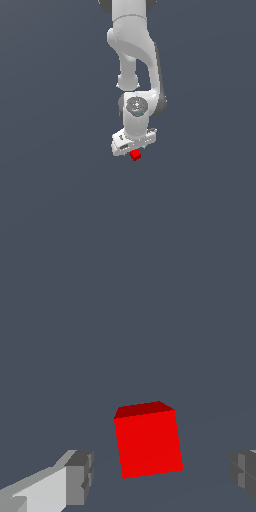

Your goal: Pick up the red cube and move it to a goal position.

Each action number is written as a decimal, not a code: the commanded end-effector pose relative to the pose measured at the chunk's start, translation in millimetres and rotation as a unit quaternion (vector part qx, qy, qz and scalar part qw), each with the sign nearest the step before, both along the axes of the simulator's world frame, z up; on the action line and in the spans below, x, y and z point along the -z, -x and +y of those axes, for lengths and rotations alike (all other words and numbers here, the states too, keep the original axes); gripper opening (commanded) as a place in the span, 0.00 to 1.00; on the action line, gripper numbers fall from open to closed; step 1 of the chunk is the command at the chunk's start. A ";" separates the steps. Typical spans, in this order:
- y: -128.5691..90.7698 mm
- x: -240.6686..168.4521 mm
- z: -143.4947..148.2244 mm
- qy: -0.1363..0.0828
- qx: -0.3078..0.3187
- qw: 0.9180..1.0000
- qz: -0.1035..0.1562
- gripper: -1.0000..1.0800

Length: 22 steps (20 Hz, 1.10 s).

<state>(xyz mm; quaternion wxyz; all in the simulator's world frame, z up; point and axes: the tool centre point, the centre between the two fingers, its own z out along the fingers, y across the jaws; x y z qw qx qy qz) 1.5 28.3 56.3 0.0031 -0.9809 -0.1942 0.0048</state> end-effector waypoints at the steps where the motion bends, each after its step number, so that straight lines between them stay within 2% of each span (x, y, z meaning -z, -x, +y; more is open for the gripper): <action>1: -1.4 13.4 3.4 0.000 -0.028 1.000 -0.002 0.96; 11: -3.6 36.4 8.8 0.001 -0.074 0.997 -0.005 0.96; 12: -3.6 36.4 8.8 0.001 -0.074 0.997 -0.005 0.00; 22: -3.7 36.2 8.8 0.001 -0.074 0.997 -0.005 0.00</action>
